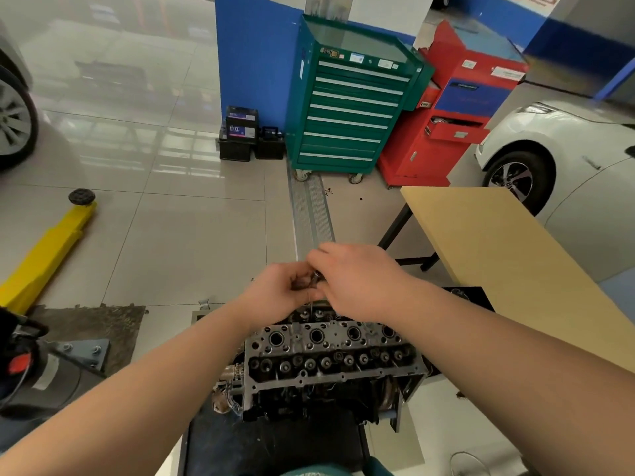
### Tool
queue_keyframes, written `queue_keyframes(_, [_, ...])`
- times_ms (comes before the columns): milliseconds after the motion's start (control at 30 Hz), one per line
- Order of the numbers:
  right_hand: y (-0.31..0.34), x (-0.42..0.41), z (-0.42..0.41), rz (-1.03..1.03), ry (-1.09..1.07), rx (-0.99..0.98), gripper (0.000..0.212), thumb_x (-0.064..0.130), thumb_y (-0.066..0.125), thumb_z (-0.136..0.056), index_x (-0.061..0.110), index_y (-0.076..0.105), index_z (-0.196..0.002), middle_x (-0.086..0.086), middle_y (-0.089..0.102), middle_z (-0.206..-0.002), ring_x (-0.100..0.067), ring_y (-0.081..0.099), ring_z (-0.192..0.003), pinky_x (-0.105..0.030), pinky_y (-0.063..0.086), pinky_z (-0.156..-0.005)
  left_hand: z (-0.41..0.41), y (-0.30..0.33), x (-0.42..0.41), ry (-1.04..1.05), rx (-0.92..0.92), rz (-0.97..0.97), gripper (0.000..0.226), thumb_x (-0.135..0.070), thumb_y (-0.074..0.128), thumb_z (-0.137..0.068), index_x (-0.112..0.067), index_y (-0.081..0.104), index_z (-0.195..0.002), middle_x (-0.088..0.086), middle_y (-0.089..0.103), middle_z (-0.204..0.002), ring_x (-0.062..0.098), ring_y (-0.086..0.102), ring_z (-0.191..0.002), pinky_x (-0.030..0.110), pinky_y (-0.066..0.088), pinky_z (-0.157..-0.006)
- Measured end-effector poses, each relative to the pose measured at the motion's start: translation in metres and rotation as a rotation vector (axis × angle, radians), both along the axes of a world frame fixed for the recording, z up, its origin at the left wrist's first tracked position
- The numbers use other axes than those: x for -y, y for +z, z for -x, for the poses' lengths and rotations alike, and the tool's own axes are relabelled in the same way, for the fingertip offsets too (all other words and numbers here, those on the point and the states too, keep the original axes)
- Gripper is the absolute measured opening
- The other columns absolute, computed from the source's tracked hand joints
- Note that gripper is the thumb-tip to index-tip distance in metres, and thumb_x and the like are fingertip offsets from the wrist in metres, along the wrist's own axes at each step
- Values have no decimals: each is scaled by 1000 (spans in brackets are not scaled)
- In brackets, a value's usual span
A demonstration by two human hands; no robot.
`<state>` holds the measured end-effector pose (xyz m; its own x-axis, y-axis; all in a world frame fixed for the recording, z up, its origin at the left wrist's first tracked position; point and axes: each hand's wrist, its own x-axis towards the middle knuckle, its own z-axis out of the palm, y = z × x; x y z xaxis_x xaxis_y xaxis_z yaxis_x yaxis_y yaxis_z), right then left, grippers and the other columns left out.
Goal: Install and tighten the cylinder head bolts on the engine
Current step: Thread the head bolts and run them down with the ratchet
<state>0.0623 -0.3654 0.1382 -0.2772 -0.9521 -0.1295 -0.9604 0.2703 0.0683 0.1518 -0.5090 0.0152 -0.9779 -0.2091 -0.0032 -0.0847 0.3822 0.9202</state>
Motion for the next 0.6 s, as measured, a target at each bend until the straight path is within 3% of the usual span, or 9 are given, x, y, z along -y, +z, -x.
queue_keyframes(67, [4,3,-1,-41,-72,20,23,33,61,-97,20,53,-115,2,59,-100,-26,60,-90,-37,40,-62,-3,0,2,-45,3,-59,22,-28,79,-93,-22,70,-113,-5,73,-90,11,67,-83,23,54,-83])
queue_keyframes(133, [1,11,-4,-63,-172,-38,27,44,54,-102,18,53,-109,-3,62,-96,-26,55,-81,-38,39,-60,-5,2,-3,11,-43,-9,24,-33,84,-87,-26,70,-106,-8,74,-92,12,69,-89,26,57,-84])
queue_keyframes(233, [-3,20,-11,-106,-253,-118,50,70,38,-100,22,51,-93,2,45,-74,-25,47,-73,-34,30,-53,-5,2,-10,139,-95,76,19,-28,77,-81,-20,62,-72,-7,63,-65,11,52,-60,36,47,-59])
queue_keyframes(267, [-3,20,-11,-98,-245,-124,54,75,37,-96,23,50,-93,3,45,-74,-25,50,-74,-34,31,-53,-5,2,-10,144,-78,111,19,-28,72,-80,-17,62,-68,-3,62,-62,12,48,-55,38,45,-56])
queue_keyframes(333, [2,18,-8,-73,-171,-52,52,74,46,-94,24,52,-109,3,58,-92,-26,59,-86,-39,46,-63,-4,2,-4,113,-34,129,10,-23,72,-84,-16,69,-77,1,68,-66,17,56,-56,43,54,-59])
queue_keyframes(400, [8,16,-6,-100,-71,79,34,53,57,-97,27,52,-119,5,59,-108,-24,61,-99,-42,52,-75,-6,3,1,60,-19,60,10,-17,77,-89,-21,69,-91,-5,70,-71,7,59,-61,30,56,-66])
queue_keyframes(467, [11,15,-4,-123,-81,107,21,41,57,-100,26,56,-114,4,59,-104,-24,60,-96,-41,49,-72,-10,3,1,-35,-8,-99,24,-17,79,-92,-24,63,-109,-14,73,-82,-1,66,-78,18,55,-79])
queue_keyframes(533, [9,17,-5,-100,-174,31,26,47,53,-102,22,59,-107,1,57,-90,-24,56,-84,-38,43,-63,-11,0,-3,-1,-3,-63,34,-28,85,-89,-28,63,-115,-10,76,-100,6,71,-97,27,57,-91])
queue_keyframes(600, [4,20,-6,-91,-233,-81,41,57,47,-102,19,62,-102,1,45,-75,-25,51,-78,-36,38,-61,-12,-1,-8,121,-23,2,28,-34,89,-84,-31,69,-103,-5,75,-95,12,70,-93,34,58,-88])
